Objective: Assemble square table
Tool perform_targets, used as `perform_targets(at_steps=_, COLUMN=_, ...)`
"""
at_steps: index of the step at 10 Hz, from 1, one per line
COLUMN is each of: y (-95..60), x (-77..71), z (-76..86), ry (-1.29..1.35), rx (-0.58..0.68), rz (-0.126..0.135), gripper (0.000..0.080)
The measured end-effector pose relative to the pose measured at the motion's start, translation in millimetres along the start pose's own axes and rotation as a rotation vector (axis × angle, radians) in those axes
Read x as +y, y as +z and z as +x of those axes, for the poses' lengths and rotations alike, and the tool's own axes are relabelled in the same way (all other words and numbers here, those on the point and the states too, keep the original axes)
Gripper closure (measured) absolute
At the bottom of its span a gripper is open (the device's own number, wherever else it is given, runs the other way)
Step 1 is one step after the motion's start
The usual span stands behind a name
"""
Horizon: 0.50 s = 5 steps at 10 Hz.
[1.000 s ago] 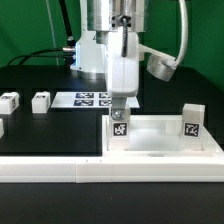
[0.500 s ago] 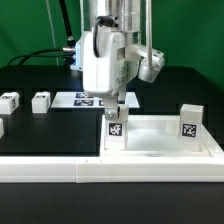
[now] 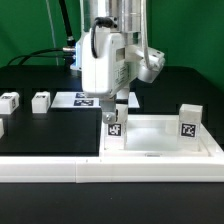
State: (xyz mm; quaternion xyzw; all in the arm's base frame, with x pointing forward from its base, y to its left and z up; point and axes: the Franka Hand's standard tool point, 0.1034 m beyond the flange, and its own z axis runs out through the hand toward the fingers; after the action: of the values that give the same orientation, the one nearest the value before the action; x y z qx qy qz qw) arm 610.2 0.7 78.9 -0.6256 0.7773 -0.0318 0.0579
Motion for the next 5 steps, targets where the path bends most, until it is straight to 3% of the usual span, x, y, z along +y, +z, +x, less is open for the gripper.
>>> perform_targets(at_steps=5, y=-13.9, x=2.8, z=-4.3, ry=-0.322, rx=-0.041, rz=0.033, gripper=0.0151)
